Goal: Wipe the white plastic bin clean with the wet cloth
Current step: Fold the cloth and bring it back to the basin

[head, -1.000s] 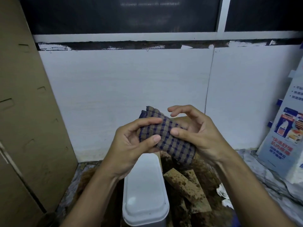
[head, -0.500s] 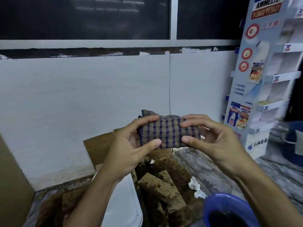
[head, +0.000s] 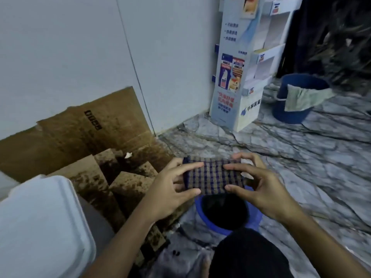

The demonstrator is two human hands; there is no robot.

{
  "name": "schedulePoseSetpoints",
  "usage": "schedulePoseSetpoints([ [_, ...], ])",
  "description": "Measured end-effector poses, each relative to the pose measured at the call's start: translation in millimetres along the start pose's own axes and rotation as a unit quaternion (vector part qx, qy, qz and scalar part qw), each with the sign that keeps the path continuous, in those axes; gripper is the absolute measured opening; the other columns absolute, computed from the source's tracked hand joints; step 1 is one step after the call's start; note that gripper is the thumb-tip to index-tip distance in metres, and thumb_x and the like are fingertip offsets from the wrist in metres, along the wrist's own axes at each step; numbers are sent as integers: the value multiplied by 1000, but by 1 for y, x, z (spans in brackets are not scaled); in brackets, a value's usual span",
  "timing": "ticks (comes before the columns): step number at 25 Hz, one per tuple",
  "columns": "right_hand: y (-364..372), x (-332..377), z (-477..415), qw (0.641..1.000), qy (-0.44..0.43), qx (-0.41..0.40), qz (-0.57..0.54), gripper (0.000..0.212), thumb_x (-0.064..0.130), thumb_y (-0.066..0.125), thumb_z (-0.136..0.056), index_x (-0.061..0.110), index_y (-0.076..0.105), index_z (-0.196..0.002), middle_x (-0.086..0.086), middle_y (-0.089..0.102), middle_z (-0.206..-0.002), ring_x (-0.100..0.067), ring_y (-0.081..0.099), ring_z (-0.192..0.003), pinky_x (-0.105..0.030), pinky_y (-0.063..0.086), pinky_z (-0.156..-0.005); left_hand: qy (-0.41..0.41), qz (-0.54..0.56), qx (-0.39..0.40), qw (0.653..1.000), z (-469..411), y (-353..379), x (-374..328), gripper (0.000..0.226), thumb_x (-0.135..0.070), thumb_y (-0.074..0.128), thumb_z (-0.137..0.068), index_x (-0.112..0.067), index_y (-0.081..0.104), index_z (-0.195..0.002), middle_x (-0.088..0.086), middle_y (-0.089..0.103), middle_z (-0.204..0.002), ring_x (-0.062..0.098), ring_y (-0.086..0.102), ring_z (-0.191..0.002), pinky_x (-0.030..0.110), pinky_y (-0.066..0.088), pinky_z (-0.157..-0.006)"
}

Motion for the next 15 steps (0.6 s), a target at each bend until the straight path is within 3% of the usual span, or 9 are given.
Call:
schedulePoseSetpoints([
  [4, 6, -107, 29, 997, 66, -28, 29, 51, 33, 81, -74, 26, 69, -123, 7, 43, -135, -16, 49, -133, -37, 56, -96, -48, -7, 53, 997, -21, 51, 92, 60, -9, 80, -85, -39, 62, -134, -19, 47, -127, 8, 61, -120, 28, 56, -96],
  [8, 27, -194, 60, 992, 101, -52, 59, 51, 34, 85, -74, 29, 68, -123, 14, 44, -132, -11, 49, -131, -41, 56, -97, -88, -27, 100, 991, -24, 91, 179, 63, -7, 80, -84, -36, 61, -136, -24, 45, -127, 2, 57, -120, 30, 54, -100],
  [11, 42, -244, 78, 988, 112, -59, 90, 56, 26, 90, -71, 22, 69, -124, 14, 44, -129, -7, 50, -127, -41, 56, -96, -91, -60, 122, 987, -22, 114, 232, 64, -12, 81, -80, -33, 61, -137, -27, 45, -128, 1, 55, -122, 35, 51, -104],
  [15, 56, -288, 90, 984, 134, -59, 98, 59, 33, 89, -68, 15, 72, -122, 7, 46, -123, -6, 53, -121, -40, 58, -93, -103, -68, 135, 983, -20, 133, 279, 64, -18, 80, -76, -34, 63, -135, -25, 45, -128, 9, 59, -120, 40, 53, -102],
])
Point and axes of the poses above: each hand's wrist, its own z-axis away from the middle knuckle, its own y-axis out of the palm, x = y × z, the point moved 7 cm from there along -z, towards the middle knuckle
